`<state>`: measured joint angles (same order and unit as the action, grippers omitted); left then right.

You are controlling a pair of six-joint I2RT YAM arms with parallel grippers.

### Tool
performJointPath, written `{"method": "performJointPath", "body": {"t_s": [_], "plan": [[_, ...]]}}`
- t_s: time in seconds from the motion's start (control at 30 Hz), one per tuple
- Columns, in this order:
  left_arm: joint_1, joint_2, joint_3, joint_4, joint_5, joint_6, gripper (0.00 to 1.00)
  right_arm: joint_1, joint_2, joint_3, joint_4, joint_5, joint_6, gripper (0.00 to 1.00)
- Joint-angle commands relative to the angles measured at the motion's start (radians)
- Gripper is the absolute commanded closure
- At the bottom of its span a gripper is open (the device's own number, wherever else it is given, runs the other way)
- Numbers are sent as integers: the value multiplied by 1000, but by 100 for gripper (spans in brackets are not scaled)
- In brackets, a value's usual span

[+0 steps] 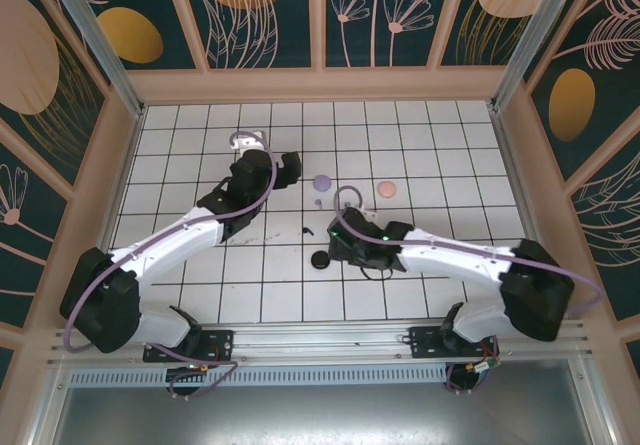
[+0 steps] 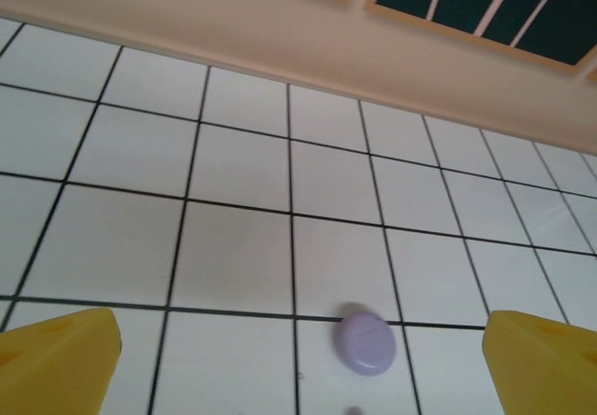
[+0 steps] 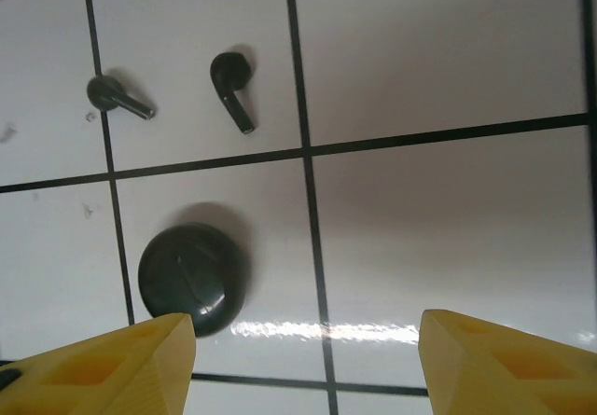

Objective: Insert wireless bluetooth earbuds into charging case

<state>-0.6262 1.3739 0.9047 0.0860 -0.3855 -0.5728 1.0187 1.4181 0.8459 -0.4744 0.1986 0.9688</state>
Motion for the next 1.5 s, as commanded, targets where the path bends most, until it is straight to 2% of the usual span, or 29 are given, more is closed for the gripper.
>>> {"method": "performJointPath", "body": {"t_s": [0.0, 0.17, 0.43, 0.8, 1.2, 1.37, 1.47], "plan": [[13, -36, -36, 11, 18, 9, 1, 29, 75, 79, 7, 65, 32, 35], [33, -50, -80, 27, 47, 6, 1, 62, 130, 89, 49, 10, 104, 35], [39, -79, -87, 24, 22, 13, 1, 98, 180, 81, 101, -33, 158, 35], [44, -114, -84, 6, 9, 34, 1, 90, 279, 144, 134, -71, 139, 34], [45, -121, -89, 11, 20, 33, 1, 45, 310, 208, 134, -76, 93, 34], [45, -122, -97, 21, 14, 29, 1, 37, 331, 282, 55, -32, 87, 34], [45, -114, -96, 27, -1, 29, 1, 40, 352, 330, -46, -2, 145, 34]]}}
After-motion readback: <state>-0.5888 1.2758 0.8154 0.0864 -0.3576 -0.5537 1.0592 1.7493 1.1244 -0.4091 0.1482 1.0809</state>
